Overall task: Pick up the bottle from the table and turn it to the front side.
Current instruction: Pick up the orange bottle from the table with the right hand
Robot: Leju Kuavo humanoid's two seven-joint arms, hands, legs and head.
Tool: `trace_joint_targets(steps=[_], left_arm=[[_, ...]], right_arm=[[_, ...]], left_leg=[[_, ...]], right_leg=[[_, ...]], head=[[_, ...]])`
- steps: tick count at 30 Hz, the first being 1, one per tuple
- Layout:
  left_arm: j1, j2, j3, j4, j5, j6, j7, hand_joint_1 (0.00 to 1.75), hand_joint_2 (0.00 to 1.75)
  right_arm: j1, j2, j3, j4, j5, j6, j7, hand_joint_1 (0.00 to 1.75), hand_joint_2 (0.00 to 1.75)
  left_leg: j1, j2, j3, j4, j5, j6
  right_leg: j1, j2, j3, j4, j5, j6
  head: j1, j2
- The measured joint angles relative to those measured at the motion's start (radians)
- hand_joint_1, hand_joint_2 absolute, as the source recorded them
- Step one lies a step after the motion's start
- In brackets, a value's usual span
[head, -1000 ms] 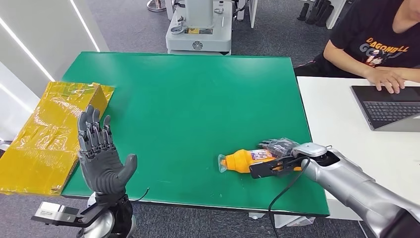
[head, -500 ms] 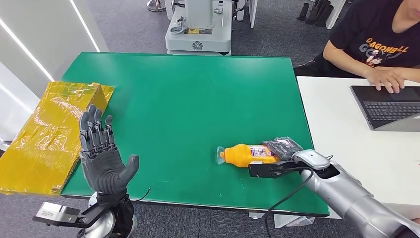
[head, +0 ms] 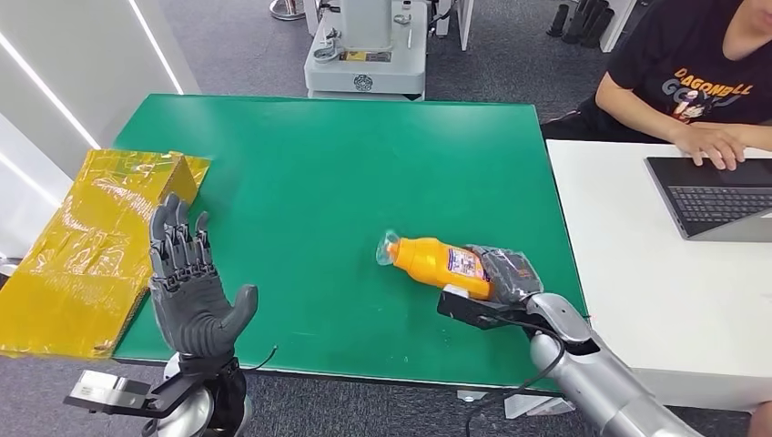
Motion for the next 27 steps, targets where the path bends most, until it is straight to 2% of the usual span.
trace_joint_targets(steps=[3, 6, 10, 13, 19, 23, 27], left_arm=[[-0.003, 0.000, -0.014, 0.017, -0.001, -0.012, 0.010, 0.00, 1.75], [-0.014, 0.000, -0.032, 0.042, 0.008, -0.023, 0.024, 0.00, 1.75], [-0.042, 0.000, -0.056, 0.089, 0.047, -0.047, 0.059, 0.00, 1.75], [-0.074, -0.002, -0.073, 0.140, 0.084, -0.079, 0.089, 0.00, 1.75], [-0.113, -0.005, -0.103, 0.215, 0.114, -0.121, 0.117, 0.00, 1.75], [-0.136, -0.004, -0.124, 0.252, 0.137, -0.192, 0.168, 0.00, 1.75], [-0.163, -0.004, -0.135, 0.277, 0.142, -0.252, 0.183, 0.00, 1.75]], right_arm=[[0.066, 0.045, -0.087, -0.053, -0.027, -0.113, -0.053, 1.75, 1.75], [0.124, 0.088, -0.156, -0.109, -0.063, -0.219, -0.141, 1.75, 1.75], [0.174, 0.141, -0.209, -0.182, -0.106, -0.347, -0.240, 1.75, 1.75], [0.182, 0.182, -0.220, -0.217, -0.133, -0.395, -0.279, 1.75, 1.75], [0.183, 0.232, -0.220, -0.248, -0.137, -0.395, -0.296, 1.75, 1.75], [0.179, 0.242, -0.210, -0.249, -0.078, -0.316, -0.266, 1.75, 1.75], [0.165, 0.255, -0.195, -0.247, -0.034, -0.209, -0.227, 1.75, 1.75]], left_leg=[[0.000, 0.000, 0.000, 0.000, 0.000, 0.000], [0.000, 0.000, 0.000, 0.000, 0.000, 0.000], [0.000, 0.001, 0.000, -0.001, -0.001, 0.000], [0.000, 0.001, 0.000, 0.000, -0.001, 0.000], [0.000, 0.001, 0.000, 0.000, 0.000, 0.000], [0.000, 0.001, 0.000, 0.000, 0.000, 0.000], [0.000, 0.001, 0.000, 0.000, -0.001, 0.000]], right_leg=[[0.000, 0.000, -0.001, 0.000, -0.001, 0.001], [0.000, 0.000, -0.001, 0.000, -0.002, 0.001], [0.000, 0.001, -0.001, 0.000, -0.002, 0.001], [0.000, 0.002, -0.001, 0.000, -0.002, 0.001], [0.000, 0.002, -0.001, 0.000, -0.002, 0.001], [0.000, 0.001, -0.001, 0.000, -0.002, 0.001], [0.000, 0.001, -0.001, 0.000, -0.002, 0.001]], head=[[0.000, 0.000], [0.000, 0.000], [0.000, 0.000], [0.000, 0.000], [0.000, 0.000], [0.000, 0.000], [0.000, 0.000]])
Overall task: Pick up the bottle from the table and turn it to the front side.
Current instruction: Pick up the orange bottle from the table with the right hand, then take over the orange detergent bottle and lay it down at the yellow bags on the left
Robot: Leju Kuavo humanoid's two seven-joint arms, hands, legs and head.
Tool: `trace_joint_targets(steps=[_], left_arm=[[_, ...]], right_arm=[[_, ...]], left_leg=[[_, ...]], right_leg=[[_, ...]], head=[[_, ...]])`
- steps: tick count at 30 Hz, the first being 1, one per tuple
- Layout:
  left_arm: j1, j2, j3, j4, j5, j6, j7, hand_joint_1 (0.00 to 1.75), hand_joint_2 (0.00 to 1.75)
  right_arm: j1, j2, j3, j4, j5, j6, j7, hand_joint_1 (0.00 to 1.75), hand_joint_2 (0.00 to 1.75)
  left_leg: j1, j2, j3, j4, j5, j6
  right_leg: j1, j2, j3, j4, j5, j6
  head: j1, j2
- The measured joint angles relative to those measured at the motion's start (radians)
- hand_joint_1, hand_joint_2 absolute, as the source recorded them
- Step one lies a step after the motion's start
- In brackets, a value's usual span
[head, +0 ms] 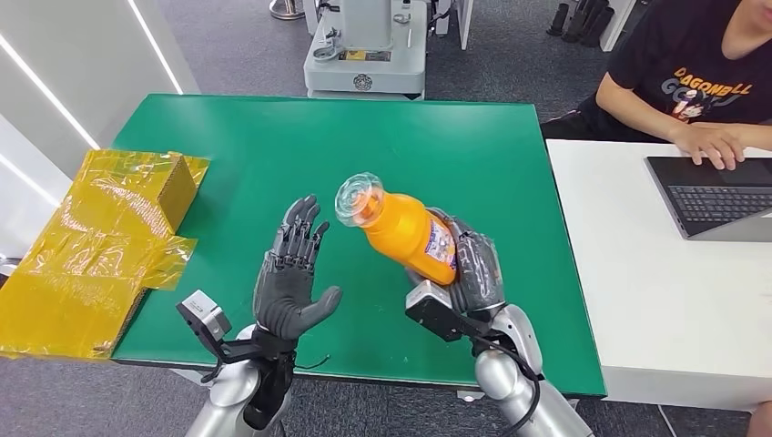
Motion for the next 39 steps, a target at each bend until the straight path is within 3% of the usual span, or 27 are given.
trace_joint_targets(steps=[5, 10, 21, 39], left_arm=[[-0.040, 0.001, -0.002, 0.006, -0.013, -0.027, 0.004, 0.00, 1.75], [-0.069, 0.001, 0.003, 0.010, -0.018, -0.026, 0.027, 0.00, 1.75], [-0.076, -0.001, 0.020, 0.014, -0.018, -0.024, 0.033, 0.00, 1.75], [-0.087, -0.018, 0.026, 0.085, -0.011, -0.029, 0.026, 0.00, 1.75]], right_arm=[[-0.032, 0.008, 0.014, 0.022, 0.028, 0.190, 0.074, 1.75, 1.75], [-0.085, 0.028, 0.033, 0.076, 0.044, 0.269, 0.089, 1.75, 1.75], [-0.125, 0.045, 0.044, 0.130, 0.044, 0.291, 0.086, 1.75, 1.75], [-0.140, 0.090, 0.069, 0.159, 0.045, 0.273, -0.030, 1.75, 1.75]], left_leg=[[0.000, 0.000, 0.000, 0.000, 0.000, 0.000], [0.000, 0.000, 0.000, 0.000, 0.000, 0.000], [0.000, 0.000, 0.000, 0.000, 0.000, 0.000], [0.000, 0.000, 0.000, 0.000, 0.000, 0.000]], right_leg=[[0.000, 0.000, 0.000, 0.000, 0.000, 0.000], [0.000, -0.001, 0.000, 0.001, 0.000, 0.000], [0.000, -0.001, 0.000, 0.000, 0.000, 0.000], [0.000, 0.000, 0.000, 0.000, 0.000, 0.000]], head=[[0.000, 0.000], [0.000, 0.000], [0.000, 0.000], [0.000, 0.000]])
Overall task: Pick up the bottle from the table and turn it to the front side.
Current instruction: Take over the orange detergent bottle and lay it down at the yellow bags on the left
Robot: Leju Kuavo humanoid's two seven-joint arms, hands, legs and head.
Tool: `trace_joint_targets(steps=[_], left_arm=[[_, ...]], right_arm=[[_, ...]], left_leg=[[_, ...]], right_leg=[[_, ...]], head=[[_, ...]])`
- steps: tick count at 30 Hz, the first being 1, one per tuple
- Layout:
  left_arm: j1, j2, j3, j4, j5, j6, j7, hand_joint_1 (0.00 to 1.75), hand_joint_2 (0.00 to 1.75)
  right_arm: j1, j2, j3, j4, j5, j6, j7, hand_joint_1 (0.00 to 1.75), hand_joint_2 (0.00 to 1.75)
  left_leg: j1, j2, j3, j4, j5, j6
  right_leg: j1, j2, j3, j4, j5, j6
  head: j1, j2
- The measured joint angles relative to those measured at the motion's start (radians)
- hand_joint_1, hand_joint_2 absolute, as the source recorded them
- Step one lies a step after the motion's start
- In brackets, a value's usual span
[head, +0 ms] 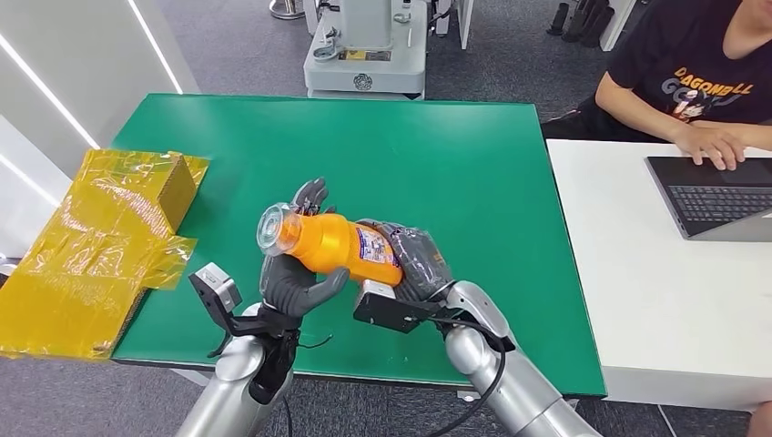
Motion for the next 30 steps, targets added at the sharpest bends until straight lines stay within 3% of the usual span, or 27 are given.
trace_joint_targets(steps=[17, 30], left_arm=[[0.006, 0.006, 0.015, 0.011, -0.002, 0.033, -0.004, 0.00, 1.75], [0.021, 0.008, 0.024, 0.011, -0.062, 0.099, -0.007, 0.00, 1.75]], right_arm=[[-0.047, 0.016, 0.034, 0.090, -0.030, 0.134, 0.001, 1.75, 1.75], [-0.072, 0.020, 0.056, 0.138, -0.028, 0.164, 0.010, 1.75, 1.75]], left_leg=[[0.000, 0.000, 0.000, 0.000, 0.000, 0.000], [0.000, 0.000, 0.000, 0.000, 0.000, 0.000]], right_leg=[[0.000, 0.000, 0.000, 0.000, 0.000, 0.000], [0.000, 0.000, 0.000, 0.000, 0.000, 0.000]], head=[[0.000, 0.000], [0.000, 0.000]])
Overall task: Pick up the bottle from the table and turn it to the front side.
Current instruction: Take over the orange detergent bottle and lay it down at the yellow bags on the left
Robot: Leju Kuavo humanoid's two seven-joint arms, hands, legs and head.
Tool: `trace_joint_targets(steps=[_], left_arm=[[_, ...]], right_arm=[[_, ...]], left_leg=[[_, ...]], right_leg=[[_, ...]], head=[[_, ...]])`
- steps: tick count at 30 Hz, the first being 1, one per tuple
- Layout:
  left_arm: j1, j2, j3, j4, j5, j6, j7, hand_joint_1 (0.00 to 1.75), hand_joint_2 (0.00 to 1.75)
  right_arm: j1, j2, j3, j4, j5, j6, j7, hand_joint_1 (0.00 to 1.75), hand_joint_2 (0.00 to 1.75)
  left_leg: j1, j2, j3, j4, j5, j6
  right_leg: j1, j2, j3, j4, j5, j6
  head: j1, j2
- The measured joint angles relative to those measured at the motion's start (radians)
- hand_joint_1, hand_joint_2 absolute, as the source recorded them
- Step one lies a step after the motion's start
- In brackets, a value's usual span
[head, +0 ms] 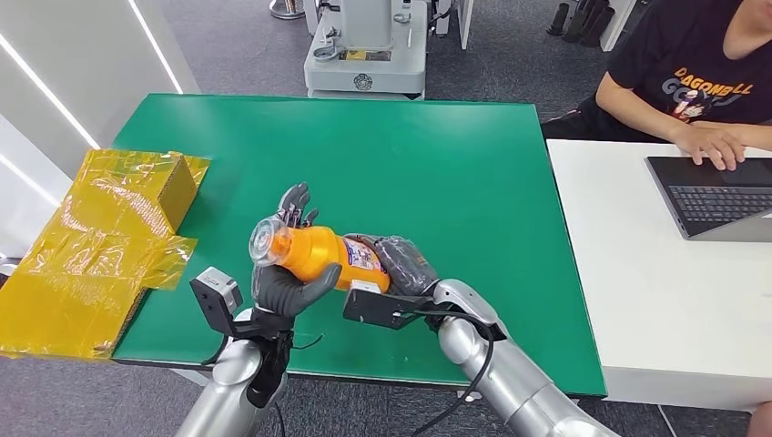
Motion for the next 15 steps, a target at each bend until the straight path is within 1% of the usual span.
trace_joint_targets(steps=[4, 5, 8, 9, 15], left_arm=[[0.002, 0.000, 0.002, 0.000, 0.000, 0.000, 0.000, 0.00, 1.75], [0.002, 0.000, 0.003, 0.000, 0.000, 0.000, 0.000, 0.38, 1.75], [0.002, 0.000, 0.004, 0.000, -0.005, -0.003, 0.003, 1.68, 1.75], [0.002, 0.000, 0.004, 0.001, -0.014, -0.006, 0.006, 1.75, 1.75], [0.001, -0.005, -0.014, 0.010, -0.057, -0.008, 0.007, 1.75, 1.75]], right_arm=[[-0.002, 0.001, 0.002, 0.008, 0.000, 0.000, 0.000, 1.75, 1.75], [-0.003, 0.002, 0.003, 0.010, 0.000, 0.000, 0.000, 1.75, 1.75], [-0.003, 0.003, 0.004, 0.014, 0.002, -0.002, 0.000, 1.75, 1.75], [-0.003, 0.003, 0.005, 0.015, 0.002, -0.004, 0.000, 1.75, 1.75], [-0.004, 0.004, 0.005, 0.021, 0.011, -0.016, 0.001, 1.75, 1.75]], left_leg=[[0.000, 0.000, 0.000, 0.000, 0.000, 0.000], [0.000, 0.000, 0.000, 0.000, 0.000, 0.000], [0.000, 0.000, 0.000, 0.000, 0.000, 0.000], [0.000, 0.000, 0.000, 0.000, 0.000, 0.000], [0.000, 0.000, 0.000, 0.000, 0.000, 0.000]], right_leg=[[0.000, 0.000, 0.000, 0.000, 0.000, 0.000], [0.000, 0.000, 0.000, 0.000, 0.000, 0.000], [0.000, 0.000, 0.000, 0.000, 0.000, 0.000], [0.000, 0.000, 0.000, 0.000, 0.000, 0.000], [0.000, 0.000, 0.000, 0.000, 0.000, 0.000]], head=[[0.000, 0.000], [0.000, 0.000], [0.000, 0.000], [0.000, 0.000], [0.000, 0.000]])
